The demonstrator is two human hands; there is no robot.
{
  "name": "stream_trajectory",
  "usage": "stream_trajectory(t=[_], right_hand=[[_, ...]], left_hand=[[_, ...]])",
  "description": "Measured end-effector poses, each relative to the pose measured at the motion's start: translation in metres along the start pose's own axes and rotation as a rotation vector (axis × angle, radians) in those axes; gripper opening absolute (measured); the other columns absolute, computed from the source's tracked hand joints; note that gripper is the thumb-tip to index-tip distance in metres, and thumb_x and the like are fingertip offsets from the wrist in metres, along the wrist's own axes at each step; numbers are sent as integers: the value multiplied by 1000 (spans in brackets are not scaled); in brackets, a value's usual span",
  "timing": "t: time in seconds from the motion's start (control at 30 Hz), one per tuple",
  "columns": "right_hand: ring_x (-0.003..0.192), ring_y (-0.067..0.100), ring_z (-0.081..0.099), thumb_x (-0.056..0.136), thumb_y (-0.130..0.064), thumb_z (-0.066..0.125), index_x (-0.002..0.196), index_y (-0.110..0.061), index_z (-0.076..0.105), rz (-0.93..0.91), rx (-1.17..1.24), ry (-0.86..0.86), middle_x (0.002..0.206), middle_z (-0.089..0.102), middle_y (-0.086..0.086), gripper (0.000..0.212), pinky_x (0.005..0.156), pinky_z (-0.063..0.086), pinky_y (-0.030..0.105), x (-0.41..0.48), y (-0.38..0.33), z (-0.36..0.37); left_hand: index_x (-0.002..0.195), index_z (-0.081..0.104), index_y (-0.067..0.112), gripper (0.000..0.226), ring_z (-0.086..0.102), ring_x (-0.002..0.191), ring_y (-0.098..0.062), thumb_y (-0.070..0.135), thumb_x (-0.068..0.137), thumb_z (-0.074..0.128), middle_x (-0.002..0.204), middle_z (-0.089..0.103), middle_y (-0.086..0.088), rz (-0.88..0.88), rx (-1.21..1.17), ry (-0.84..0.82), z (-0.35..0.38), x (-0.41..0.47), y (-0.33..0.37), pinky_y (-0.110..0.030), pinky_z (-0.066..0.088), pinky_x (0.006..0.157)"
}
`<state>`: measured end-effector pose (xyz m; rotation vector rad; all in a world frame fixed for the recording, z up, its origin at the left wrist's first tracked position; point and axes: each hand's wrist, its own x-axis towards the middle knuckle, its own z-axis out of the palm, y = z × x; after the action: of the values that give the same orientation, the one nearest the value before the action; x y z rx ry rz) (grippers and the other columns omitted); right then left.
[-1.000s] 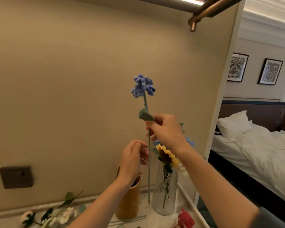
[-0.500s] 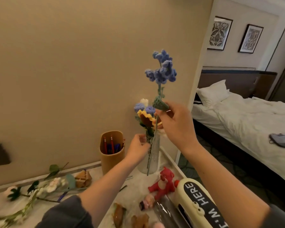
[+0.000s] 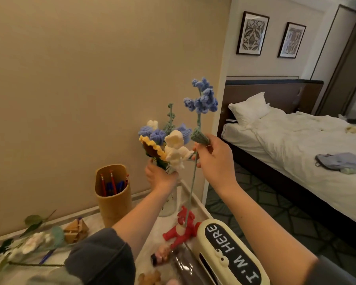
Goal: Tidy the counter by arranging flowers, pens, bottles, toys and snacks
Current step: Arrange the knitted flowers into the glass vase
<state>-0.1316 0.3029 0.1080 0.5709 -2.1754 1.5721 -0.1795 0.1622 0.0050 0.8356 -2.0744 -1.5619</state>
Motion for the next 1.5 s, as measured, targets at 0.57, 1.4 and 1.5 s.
stream_trajectory(t=[0.57, 1.4, 1.5], right_hand=[[62, 8, 65, 96, -22, 55, 82, -40, 60, -49, 141, -87, 66, 65, -11, 23, 65, 57, 48, 50, 43, 0], [57, 5, 63, 96, -14, 56, 83, -37, 64, -40, 263, -105, 67, 67, -8, 27, 52, 52, 19, 65, 57, 9], [63, 13, 65, 96, -12, 56, 83, -32, 65, -42, 302, -113, 69, 66, -7, 25, 53, 55, 23, 65, 55, 12]], left_hand=[[104, 50, 6, 29, 49, 90, -20, 1, 83, 69, 99, 52, -7, 300, -84, -49, -5, 41, -11, -25, 39, 74], [129, 48, 15, 66, 64, 101, -19, 24, 73, 82, 114, 64, -2, 60, 10, -122, -21, 62, -34, -34, 53, 87], [129, 54, 13, 56, 56, 116, -18, 32, 80, 76, 124, 60, 0, 103, 156, -232, -25, 64, -26, -22, 40, 91]])
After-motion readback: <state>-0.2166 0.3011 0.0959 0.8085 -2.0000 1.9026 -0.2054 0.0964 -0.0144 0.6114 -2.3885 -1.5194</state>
